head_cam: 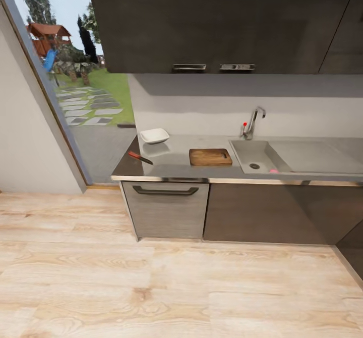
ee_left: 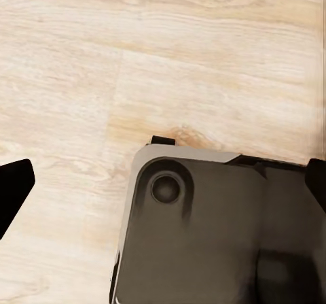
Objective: In the kitchen, take the Vidalia onion out of the sink, dice it on the chopping board with the paring knife, put the diced onion into the bowl on the countertop, then place both the paring knife and the chopping board into the sink.
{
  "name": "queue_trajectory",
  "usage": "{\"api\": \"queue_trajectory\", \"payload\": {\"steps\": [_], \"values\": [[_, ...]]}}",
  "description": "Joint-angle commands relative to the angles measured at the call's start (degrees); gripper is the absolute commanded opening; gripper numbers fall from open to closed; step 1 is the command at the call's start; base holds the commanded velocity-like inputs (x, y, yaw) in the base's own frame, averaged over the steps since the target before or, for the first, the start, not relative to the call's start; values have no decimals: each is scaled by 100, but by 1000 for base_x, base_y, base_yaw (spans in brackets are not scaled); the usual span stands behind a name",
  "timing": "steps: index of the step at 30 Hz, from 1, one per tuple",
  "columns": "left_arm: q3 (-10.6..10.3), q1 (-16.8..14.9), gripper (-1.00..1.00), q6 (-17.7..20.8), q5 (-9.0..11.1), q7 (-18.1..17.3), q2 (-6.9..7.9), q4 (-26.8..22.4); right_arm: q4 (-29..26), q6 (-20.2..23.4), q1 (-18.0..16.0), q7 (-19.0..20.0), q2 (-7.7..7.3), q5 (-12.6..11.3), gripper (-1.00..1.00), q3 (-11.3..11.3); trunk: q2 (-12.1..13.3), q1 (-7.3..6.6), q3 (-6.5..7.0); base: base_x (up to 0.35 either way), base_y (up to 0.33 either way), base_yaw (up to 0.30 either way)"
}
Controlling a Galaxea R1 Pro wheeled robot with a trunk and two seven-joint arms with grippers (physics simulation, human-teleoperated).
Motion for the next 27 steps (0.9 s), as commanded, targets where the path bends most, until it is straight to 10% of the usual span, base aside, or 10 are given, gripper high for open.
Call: {"api": "queue_trajectory", "payload": {"steps": [1, 27], "values": [[5, 2, 100, -5, 38, -2, -4, -12, 19, -79, -1, -45, -2, -30, 100, 32, -8, 6, -7, 265, -202, 0], [2, 3, 100, -6, 33, 22, -35, -6, 103, -188, -1, -48, 19, -39, 100, 34, -8, 6, -7, 102, -272, 0]]}}
